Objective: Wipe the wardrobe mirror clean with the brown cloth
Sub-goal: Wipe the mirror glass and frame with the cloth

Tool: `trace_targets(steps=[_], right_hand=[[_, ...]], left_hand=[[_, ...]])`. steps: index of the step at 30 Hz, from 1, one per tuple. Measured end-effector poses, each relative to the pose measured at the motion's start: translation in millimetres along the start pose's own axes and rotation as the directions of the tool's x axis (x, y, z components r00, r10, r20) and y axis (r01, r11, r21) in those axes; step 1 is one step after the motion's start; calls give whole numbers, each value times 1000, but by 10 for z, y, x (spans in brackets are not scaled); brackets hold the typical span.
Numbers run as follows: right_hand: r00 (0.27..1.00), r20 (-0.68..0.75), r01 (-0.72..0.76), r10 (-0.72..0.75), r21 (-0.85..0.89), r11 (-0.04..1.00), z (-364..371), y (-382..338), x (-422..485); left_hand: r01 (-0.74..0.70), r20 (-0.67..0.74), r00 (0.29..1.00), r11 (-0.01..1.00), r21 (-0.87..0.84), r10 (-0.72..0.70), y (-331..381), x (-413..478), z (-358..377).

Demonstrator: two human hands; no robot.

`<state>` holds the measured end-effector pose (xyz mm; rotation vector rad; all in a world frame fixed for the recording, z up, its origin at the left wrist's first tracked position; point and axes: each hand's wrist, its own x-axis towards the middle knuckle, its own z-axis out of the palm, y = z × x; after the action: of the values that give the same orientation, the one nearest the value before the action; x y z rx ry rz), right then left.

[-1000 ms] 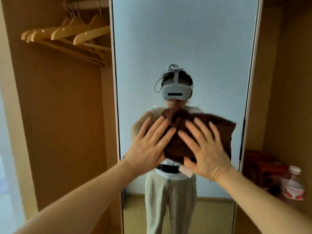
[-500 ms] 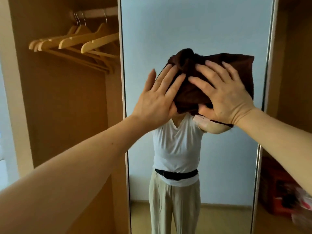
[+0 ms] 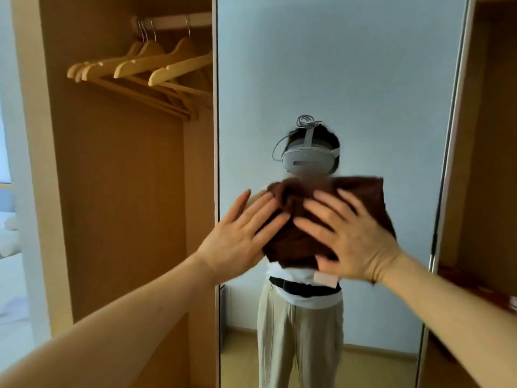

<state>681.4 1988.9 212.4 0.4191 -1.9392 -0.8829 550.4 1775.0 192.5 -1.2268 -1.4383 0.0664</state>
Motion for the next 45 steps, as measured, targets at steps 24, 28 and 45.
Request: trace_targets(steps=[24, 28, 45], right_hand=[[990, 114, 69, -77, 74, 995, 99, -474, 304], [984, 126, 123, -129, 54, 991, -14, -219, 537], [981, -51, -184, 187, 70, 981, -15, -184, 240]], left_hand=[[328, 206, 932, 935, -132, -298, 287, -634, -94], [294, 256, 931, 951, -97, -261, -20, -425, -235], [338, 66, 941, 927, -164, -331, 215, -117, -98]])
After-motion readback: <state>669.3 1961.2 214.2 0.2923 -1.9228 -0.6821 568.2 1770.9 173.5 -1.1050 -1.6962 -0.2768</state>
